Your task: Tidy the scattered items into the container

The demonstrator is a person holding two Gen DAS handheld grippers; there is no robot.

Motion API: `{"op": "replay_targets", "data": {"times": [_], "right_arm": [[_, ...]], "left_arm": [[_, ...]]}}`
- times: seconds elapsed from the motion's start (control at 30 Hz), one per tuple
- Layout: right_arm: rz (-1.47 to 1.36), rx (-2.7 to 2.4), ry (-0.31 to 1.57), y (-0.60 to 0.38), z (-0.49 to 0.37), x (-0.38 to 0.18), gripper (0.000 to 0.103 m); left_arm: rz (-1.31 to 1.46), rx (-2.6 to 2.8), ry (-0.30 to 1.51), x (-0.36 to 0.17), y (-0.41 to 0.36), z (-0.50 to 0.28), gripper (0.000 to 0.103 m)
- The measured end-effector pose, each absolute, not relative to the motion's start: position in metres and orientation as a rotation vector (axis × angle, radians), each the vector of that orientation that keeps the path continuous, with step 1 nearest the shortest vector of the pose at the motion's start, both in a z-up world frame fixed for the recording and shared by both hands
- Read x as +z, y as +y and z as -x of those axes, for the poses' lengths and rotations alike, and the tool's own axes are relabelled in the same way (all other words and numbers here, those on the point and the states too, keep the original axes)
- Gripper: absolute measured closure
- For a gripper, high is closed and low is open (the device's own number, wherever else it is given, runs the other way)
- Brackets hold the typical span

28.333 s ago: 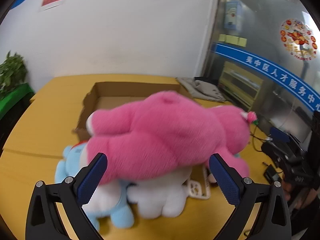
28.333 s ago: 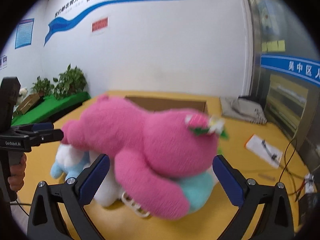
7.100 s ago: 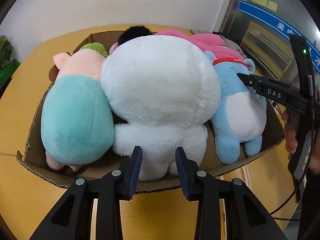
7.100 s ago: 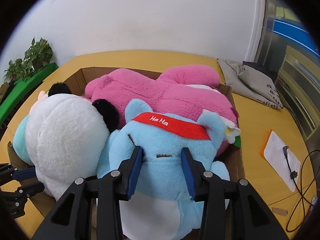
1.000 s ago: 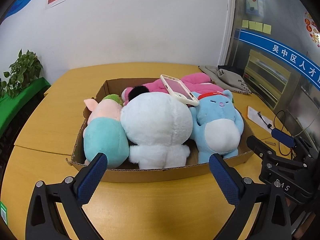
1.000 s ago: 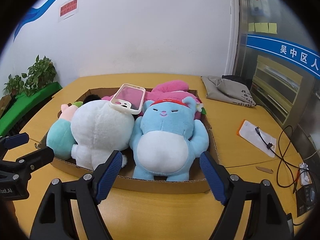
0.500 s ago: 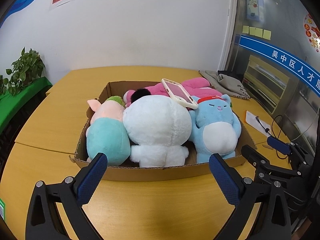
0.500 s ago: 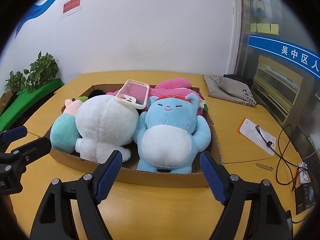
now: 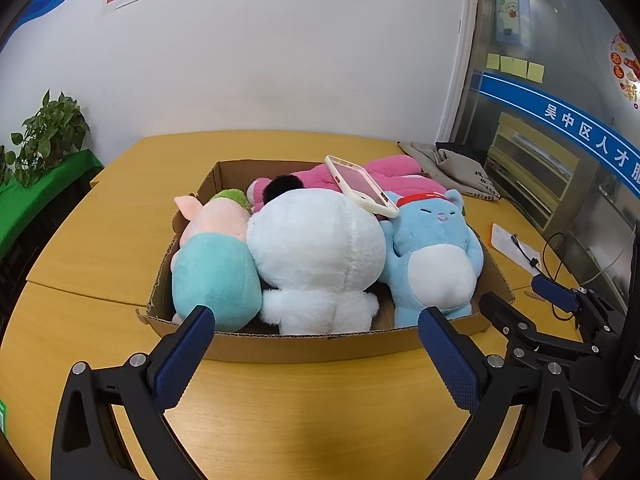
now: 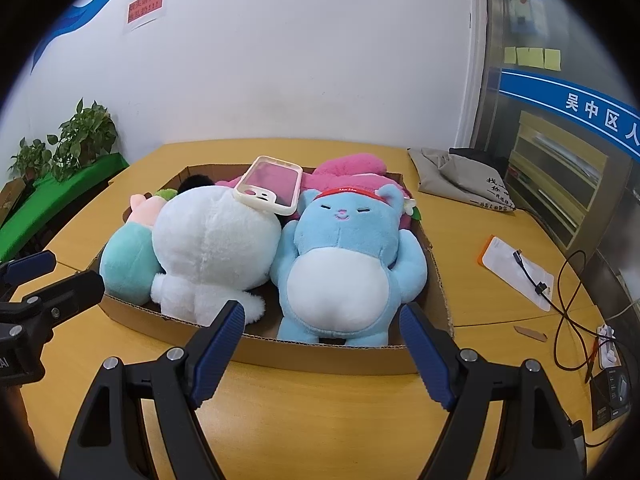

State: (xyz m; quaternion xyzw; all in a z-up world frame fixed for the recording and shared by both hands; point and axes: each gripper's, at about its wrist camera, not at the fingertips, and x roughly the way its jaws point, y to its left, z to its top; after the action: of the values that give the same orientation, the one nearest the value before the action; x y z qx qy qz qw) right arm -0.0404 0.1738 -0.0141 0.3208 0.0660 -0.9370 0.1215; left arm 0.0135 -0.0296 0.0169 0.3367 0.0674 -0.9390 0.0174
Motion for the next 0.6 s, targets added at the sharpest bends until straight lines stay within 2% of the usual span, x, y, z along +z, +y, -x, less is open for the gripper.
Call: {"op": "replay_targets", "data": {"times": [0.6], "right_arm": [[-0.96, -2.73, 0.184, 0.1742, 0.0435, -0.0203, 0.023]], "left_arm": [[-1.038, -2.922, 0.186, 0.0169, -0.0253, -0.0116, 0.0]]}}
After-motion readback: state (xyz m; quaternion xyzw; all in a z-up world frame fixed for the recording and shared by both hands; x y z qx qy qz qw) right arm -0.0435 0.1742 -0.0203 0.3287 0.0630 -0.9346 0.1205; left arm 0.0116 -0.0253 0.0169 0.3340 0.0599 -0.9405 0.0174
